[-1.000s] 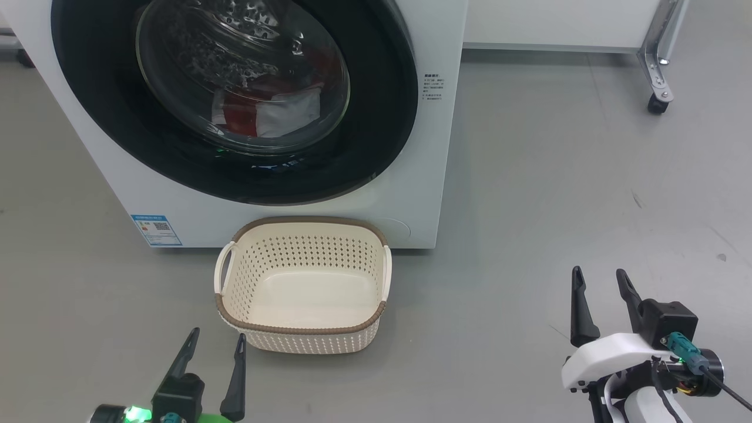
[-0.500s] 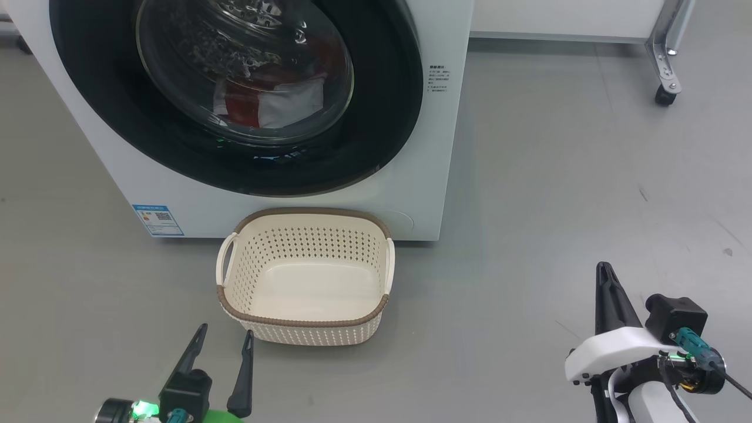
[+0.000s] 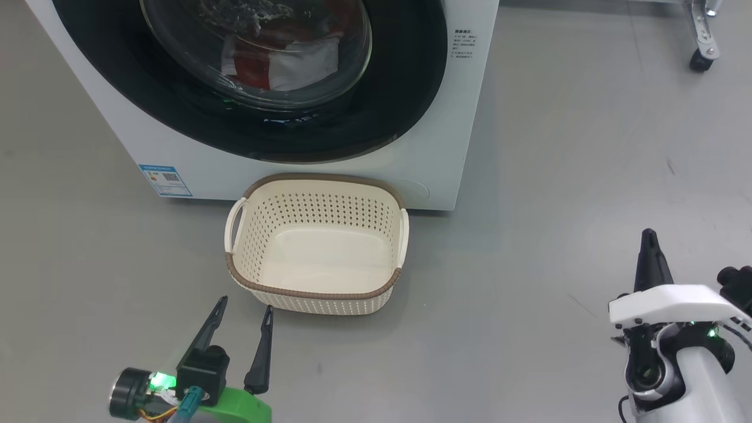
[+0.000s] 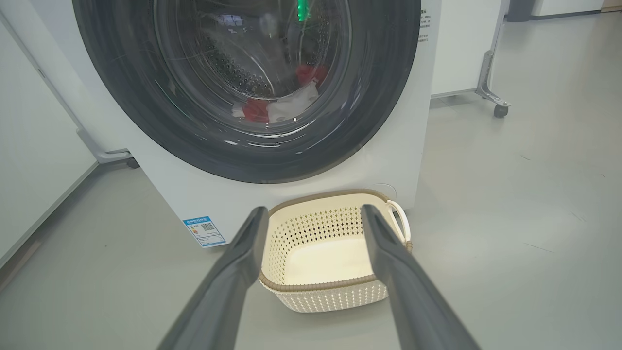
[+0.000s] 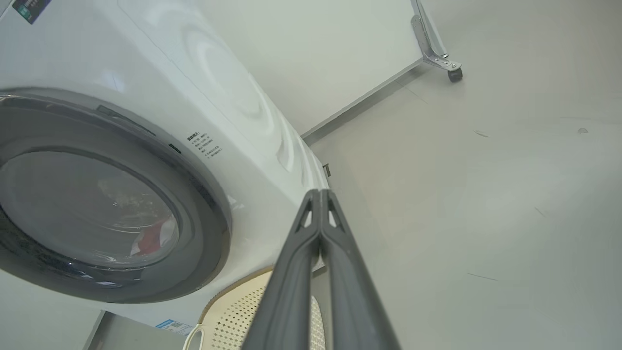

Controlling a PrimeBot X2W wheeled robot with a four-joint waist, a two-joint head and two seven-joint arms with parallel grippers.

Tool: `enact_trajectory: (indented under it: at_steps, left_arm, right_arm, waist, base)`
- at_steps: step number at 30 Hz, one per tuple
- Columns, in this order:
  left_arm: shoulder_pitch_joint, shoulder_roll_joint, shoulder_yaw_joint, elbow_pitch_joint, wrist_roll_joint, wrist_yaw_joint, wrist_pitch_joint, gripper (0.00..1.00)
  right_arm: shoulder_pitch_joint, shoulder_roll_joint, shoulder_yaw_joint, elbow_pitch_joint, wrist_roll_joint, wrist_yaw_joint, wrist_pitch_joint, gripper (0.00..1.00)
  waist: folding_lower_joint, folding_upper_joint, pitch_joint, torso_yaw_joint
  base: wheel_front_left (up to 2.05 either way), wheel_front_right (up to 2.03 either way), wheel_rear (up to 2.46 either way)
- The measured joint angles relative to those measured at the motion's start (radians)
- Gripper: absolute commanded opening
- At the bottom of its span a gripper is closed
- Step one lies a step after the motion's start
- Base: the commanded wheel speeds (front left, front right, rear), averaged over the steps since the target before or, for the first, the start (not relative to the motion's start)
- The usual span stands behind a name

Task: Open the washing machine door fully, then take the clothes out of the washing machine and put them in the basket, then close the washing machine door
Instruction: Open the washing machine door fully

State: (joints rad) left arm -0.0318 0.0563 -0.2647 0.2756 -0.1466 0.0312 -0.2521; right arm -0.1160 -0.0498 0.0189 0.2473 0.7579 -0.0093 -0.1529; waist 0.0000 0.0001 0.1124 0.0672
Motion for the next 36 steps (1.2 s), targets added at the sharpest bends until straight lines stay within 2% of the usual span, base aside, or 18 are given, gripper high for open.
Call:
enact_trajectory:
  at_steps: [9, 13, 27, 32, 36]
  left_arm:
    - [-0.036, -0.004, -0.031, -0.002, 0.001, -0.002, 0.000, 1.00]
    - [-0.066, -0.006, -0.048, -0.005, 0.001, -0.007, 0.000, 1.00]
    - [-0.156, -0.012, -0.084, -0.049, -0.006, -0.010, 0.000, 1.00]
    - [-0.173, -0.013, -0.098, -0.049, -0.012, -0.010, 0.000, 1.00]
    - [-0.198, -0.014, -0.119, -0.052, -0.021, -0.010, 0.000, 1.00]
  right_arm:
    - [-0.149, 0.004, -0.134, -0.014, 0.270, 0.006, 0.104, 0.00]
    - [-0.229, 0.003, -0.176, -0.016, 0.334, -0.013, 0.150, 0.00]
    - [-0.506, -0.078, -0.215, -0.023, 0.419, -0.081, 0.314, 0.00]
    - [-0.581, -0.091, -0.205, -0.009, 0.424, -0.092, 0.352, 0.00]
    - [-0.651, -0.130, -0.180, 0.011, 0.407, -0.100, 0.385, 0.00]
  waist:
    - [0.0000, 0.0000, 0.074, 0.044]
    - [0.0000, 0.0000, 0.108, 0.060]
    - [0.0000, -0.0001, 0.230, 0.127]
    - [0.0000, 0.0000, 0.265, 0.144]
    - [0.0000, -0.0001, 0.297, 0.161]
  base:
    - [0.00, 0.00, 0.00]
    - [0.00, 0.00, 0.00]
    - [0.00, 0.00, 0.00]
    - [0.00, 0.00, 0.00]
    - [0.00, 0.00, 0.00]
